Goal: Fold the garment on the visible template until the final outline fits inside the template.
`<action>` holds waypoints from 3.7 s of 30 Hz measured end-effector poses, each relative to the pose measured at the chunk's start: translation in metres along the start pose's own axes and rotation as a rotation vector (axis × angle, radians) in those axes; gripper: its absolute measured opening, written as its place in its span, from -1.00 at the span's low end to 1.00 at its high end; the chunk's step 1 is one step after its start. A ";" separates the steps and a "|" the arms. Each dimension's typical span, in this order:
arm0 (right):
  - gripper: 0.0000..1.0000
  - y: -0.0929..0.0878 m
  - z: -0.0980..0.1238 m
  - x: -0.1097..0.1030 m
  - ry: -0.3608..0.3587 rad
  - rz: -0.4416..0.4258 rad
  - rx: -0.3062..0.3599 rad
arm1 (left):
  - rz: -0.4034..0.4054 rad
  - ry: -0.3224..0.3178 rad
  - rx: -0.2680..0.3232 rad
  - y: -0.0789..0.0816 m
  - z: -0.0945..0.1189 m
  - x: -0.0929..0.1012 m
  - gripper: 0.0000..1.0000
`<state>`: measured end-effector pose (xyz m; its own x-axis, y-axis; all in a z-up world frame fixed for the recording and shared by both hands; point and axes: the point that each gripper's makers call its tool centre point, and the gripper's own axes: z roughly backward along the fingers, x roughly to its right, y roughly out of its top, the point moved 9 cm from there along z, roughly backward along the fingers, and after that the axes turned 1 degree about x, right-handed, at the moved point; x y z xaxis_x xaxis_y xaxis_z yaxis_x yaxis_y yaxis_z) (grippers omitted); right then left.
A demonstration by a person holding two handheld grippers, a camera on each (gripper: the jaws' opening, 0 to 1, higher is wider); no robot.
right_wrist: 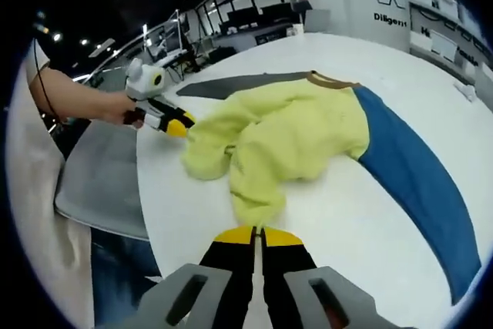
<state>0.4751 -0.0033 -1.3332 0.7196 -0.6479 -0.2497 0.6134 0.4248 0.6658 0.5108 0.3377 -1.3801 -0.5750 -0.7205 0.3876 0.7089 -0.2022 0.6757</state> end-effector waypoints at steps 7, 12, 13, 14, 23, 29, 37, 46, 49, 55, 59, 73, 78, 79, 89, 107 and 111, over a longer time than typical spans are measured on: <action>-1.00 0.000 0.005 -0.013 0.045 0.023 0.001 | 0.020 -0.050 0.052 0.012 0.015 0.006 -1.00; -1.00 0.000 0.010 -0.027 0.093 0.038 0.005 | 0.061 -0.076 0.109 0.029 0.037 0.004 -1.00; -1.00 0.000 0.010 -0.028 0.102 0.038 0.004 | 0.076 -0.083 0.121 0.034 0.042 0.002 -1.00; -1.00 -0.001 0.011 -0.032 0.126 0.037 0.006 | 0.088 -0.090 0.135 0.038 0.045 0.001 -1.00; -1.00 0.002 0.020 -0.027 0.162 0.008 0.043 | 0.122 -0.105 0.211 0.078 0.037 0.000 -1.00; -1.00 0.005 0.027 -0.011 0.108 -0.015 0.060 | 0.092 -0.107 0.185 0.097 -0.001 0.004 -1.00; -1.00 -0.003 0.025 0.009 0.023 -0.055 0.054 | 0.077 -0.112 0.140 0.096 -0.030 0.002 -0.90; -1.00 -0.018 0.018 0.024 -0.005 -0.113 0.025 | -0.056 -0.037 0.075 0.072 -0.002 -0.023 -0.61; -1.00 -0.019 0.017 0.025 -0.007 -0.119 0.019 | -0.073 -0.034 0.032 0.060 0.001 -0.028 -0.61; -1.00 -0.022 0.016 0.027 -0.004 -0.125 0.009 | -0.066 -0.049 -0.010 0.051 -0.006 -0.029 -0.64; -1.00 -0.023 0.016 0.026 -0.001 -0.126 0.009 | -0.086 -0.040 -0.035 0.048 -0.015 -0.031 -0.68; -1.00 -0.026 0.014 0.021 0.000 -0.136 0.007 | -0.117 -0.037 -0.079 0.041 -0.021 -0.030 -0.86; -1.00 -0.026 0.015 0.021 -0.001 -0.137 0.008 | -0.113 -0.081 -0.048 0.048 -0.017 -0.026 -0.64; -1.00 -0.026 0.015 0.021 -0.001 -0.137 0.008 | -0.113 -0.088 -0.053 0.047 -0.018 -0.027 -0.65; -1.00 -0.030 0.017 0.018 -0.006 -0.147 0.009 | -0.121 -0.080 -0.090 0.041 -0.029 -0.030 -0.96; -1.00 -0.020 0.028 0.008 0.003 -0.093 0.045 | 0.022 -0.055 0.004 0.037 0.068 -0.028 -0.98; -1.00 -0.021 0.032 0.002 0.014 -0.074 0.047 | 0.053 -0.051 0.003 0.027 0.089 -0.026 -0.98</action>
<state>0.4533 -0.0335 -1.3254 0.6778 -0.6672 -0.3090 0.6491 0.3456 0.6776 0.5083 0.4096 -1.3164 -0.5572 -0.6953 0.4540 0.7374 -0.1629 0.6555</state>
